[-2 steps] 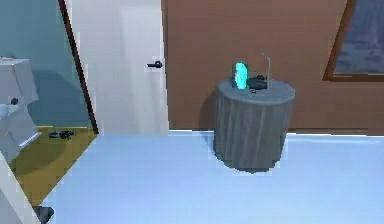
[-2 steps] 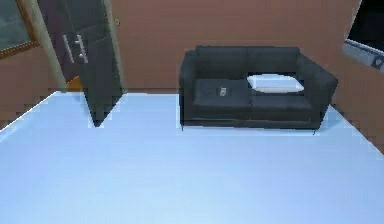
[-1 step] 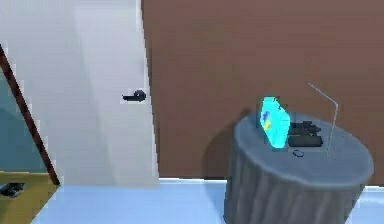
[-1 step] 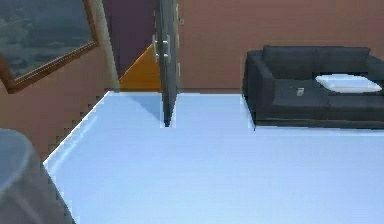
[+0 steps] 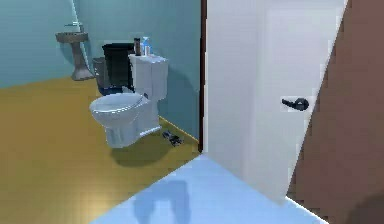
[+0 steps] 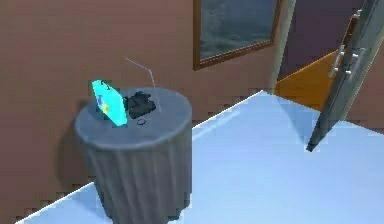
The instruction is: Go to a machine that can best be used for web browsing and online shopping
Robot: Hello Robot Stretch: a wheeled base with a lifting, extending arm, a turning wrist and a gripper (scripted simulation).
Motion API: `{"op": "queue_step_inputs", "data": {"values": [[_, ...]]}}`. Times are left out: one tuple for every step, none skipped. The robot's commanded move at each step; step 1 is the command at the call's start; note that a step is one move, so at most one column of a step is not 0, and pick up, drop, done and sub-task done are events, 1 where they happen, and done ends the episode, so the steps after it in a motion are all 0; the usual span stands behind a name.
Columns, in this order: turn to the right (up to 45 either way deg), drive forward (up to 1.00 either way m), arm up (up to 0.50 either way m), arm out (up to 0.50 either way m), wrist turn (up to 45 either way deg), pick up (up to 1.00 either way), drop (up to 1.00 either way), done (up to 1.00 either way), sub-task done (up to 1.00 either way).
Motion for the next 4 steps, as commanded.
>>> {"op": "queue_step_inputs", "data": {"values": [[-39.0, 0.00, 0.00, 0.00, 0.0, 0.00, 0.00, 0.00, 0.00], [0.0, 0.30, 0.00, 0.00, 0.0, 0.00, 0.00, 0.00, 0.00], [39.0, 0.00, 0.00, 0.00, 0.0, 0.00, 0.00, 0.00, 0.00], [0.0, 0.40, 0.00, 0.00, 0.0, 0.00, 0.00, 0.00, 0.00]]}}
